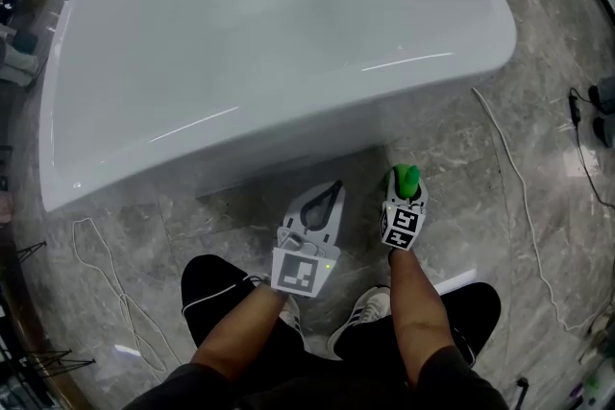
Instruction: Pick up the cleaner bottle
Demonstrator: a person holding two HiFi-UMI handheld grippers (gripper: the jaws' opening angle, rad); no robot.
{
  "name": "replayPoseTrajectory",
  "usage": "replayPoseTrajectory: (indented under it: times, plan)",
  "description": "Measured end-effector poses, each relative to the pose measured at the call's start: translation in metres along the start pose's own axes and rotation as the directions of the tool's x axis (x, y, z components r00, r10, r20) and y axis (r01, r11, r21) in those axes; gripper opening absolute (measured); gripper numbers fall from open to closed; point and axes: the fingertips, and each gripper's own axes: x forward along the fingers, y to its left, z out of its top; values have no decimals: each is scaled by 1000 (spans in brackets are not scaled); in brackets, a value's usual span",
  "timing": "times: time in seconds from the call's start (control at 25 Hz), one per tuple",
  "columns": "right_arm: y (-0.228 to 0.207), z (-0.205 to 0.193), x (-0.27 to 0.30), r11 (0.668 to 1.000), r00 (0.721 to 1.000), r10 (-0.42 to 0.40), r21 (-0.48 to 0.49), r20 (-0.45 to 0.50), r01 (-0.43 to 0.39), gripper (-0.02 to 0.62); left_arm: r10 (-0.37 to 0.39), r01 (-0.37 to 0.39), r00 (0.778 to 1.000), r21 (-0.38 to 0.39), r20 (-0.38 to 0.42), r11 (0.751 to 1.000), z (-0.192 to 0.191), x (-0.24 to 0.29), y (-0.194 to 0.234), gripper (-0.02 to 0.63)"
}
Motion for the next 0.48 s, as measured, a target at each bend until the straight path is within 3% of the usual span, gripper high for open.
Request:
replayPoseTrajectory:
  times: [0.48]
  plan:
    - [0,15,-11,999,1000,12,-40,-11,-13,198,17,-17,1000,-14,8,1000,5,-5,7,-1]
